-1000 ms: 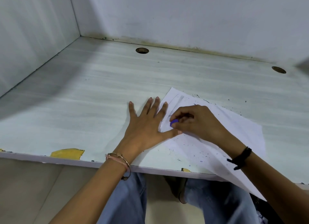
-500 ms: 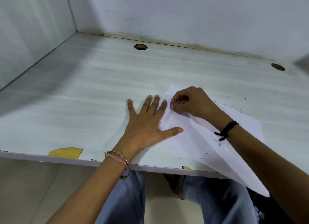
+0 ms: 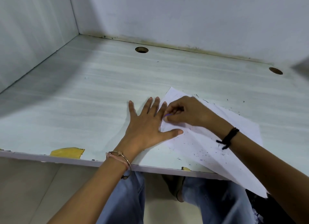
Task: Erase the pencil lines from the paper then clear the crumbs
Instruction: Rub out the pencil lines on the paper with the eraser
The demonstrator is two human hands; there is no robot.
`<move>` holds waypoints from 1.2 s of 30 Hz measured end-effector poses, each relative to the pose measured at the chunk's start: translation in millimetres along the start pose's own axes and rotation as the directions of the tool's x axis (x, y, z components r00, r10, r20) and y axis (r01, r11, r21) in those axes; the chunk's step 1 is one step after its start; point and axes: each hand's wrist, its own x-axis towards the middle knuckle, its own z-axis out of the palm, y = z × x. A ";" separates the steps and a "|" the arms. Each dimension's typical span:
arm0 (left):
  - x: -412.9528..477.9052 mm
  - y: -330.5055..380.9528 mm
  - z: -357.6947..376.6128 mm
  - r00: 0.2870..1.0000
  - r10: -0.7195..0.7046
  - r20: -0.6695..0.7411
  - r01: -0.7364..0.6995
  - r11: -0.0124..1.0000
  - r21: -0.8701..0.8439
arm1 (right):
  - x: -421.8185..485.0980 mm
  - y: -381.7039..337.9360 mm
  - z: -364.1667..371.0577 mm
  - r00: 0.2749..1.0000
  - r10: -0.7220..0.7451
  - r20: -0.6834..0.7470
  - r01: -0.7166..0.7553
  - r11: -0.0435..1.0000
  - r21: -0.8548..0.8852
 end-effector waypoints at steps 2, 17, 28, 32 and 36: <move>-0.2 0.6 0.3 1.000 -0.011 -0.001 0.011 1.000 0.005 | 8.1 8.4 -8.3 0.992 0.050 -0.117 -0.048 0.999 0.012; 0.1 0.7 -0.4 1.000 0.000 0.001 0.000 1.000 0.013 | -4.1 -1.4 1.0 0.998 -0.007 0.063 0.007 1.000 -0.001; 1.4 0.2 1.5 1.000 -0.008 0.006 0.008 1.000 0.030 | -0.3 12.2 -13.1 0.999 -0.030 0.031 0.031 0.999 -0.038; 1.5 0.0 0.8 1.000 -0.011 0.011 0.011 1.000 0.016 | 6.6 8.5 -8.7 0.997 -0.072 -0.034 0.068 0.991 -0.118; 1.4 0.3 -0.4 1.000 -0.004 0.016 0.004 0.999 0.036 | -0.8 12.9 -15.6 0.989 -0.076 0.123 0.086 0.993 -0.077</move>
